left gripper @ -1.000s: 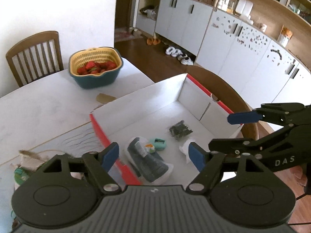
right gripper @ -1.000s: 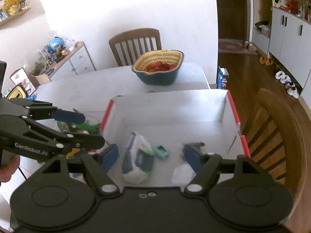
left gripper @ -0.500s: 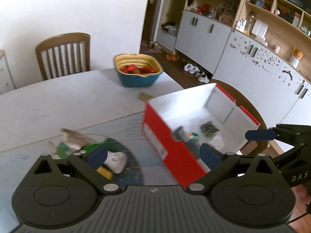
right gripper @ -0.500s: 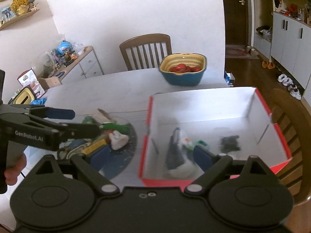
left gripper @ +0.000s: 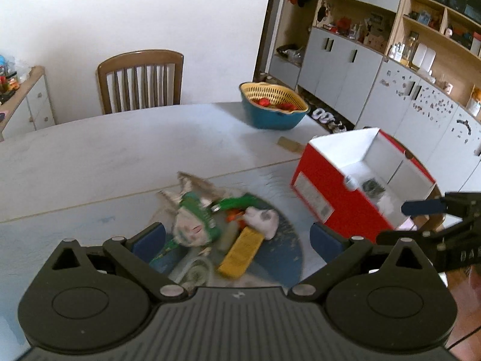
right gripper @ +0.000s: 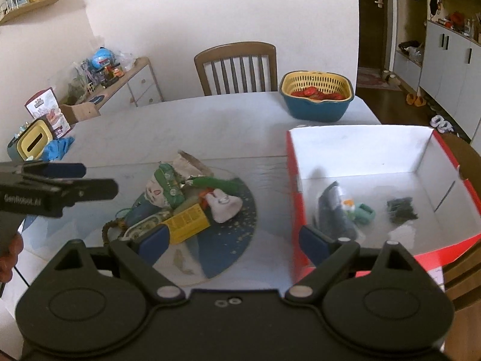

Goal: Organize objects
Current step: 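Move both tools back over the remaining clutter on the mat, then grasp the brown bead bracelet with the left tool while the right tool grasps the yellow box, then carry the bracelet and yellow box over the red shoebox with both tools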

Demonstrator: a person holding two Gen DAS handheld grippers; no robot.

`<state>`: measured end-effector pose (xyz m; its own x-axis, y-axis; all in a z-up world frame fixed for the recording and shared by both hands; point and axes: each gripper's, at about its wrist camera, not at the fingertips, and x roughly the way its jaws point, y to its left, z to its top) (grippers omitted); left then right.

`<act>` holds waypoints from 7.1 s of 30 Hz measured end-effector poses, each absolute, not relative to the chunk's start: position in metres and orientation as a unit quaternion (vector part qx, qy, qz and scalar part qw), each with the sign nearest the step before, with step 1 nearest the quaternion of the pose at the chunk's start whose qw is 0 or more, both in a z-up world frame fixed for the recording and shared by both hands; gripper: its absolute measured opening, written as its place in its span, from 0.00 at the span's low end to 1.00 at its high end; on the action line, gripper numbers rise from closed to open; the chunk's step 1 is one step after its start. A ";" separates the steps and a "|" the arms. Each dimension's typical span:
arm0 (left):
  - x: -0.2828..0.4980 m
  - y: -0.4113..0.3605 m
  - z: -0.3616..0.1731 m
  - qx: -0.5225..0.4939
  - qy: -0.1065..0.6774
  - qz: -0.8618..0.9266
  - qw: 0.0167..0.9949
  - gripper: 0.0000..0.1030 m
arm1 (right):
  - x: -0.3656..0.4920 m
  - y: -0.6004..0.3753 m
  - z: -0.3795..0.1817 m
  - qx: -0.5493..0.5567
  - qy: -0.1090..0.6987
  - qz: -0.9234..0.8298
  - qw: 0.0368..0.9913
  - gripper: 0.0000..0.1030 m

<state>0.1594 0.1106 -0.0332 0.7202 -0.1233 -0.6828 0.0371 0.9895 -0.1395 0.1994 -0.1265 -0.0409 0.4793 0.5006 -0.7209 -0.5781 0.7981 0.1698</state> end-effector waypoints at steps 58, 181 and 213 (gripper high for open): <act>0.142 0.193 -0.176 -0.014 0.443 0.047 0.895 0.95 | 0.240 0.020 -0.160 -0.100 0.486 0.215 0.841 0.85; 0.202 -0.030 -0.165 -0.004 0.518 -0.011 0.855 0.58 | 0.345 -0.292 -0.062 -0.079 0.449 0.284 0.844 0.28; 0.241 -0.039 -0.044 -0.036 0.419 -0.058 0.905 0.13 | 0.365 -0.299 -0.070 -0.069 0.451 0.296 0.839 0.28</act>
<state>0.2413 -0.0392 -0.0440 0.6414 -0.1352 -0.7552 0.0755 0.9907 -0.1132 0.3654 -0.2992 -0.0696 0.4189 0.4347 -0.7972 -0.5589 0.8154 0.1509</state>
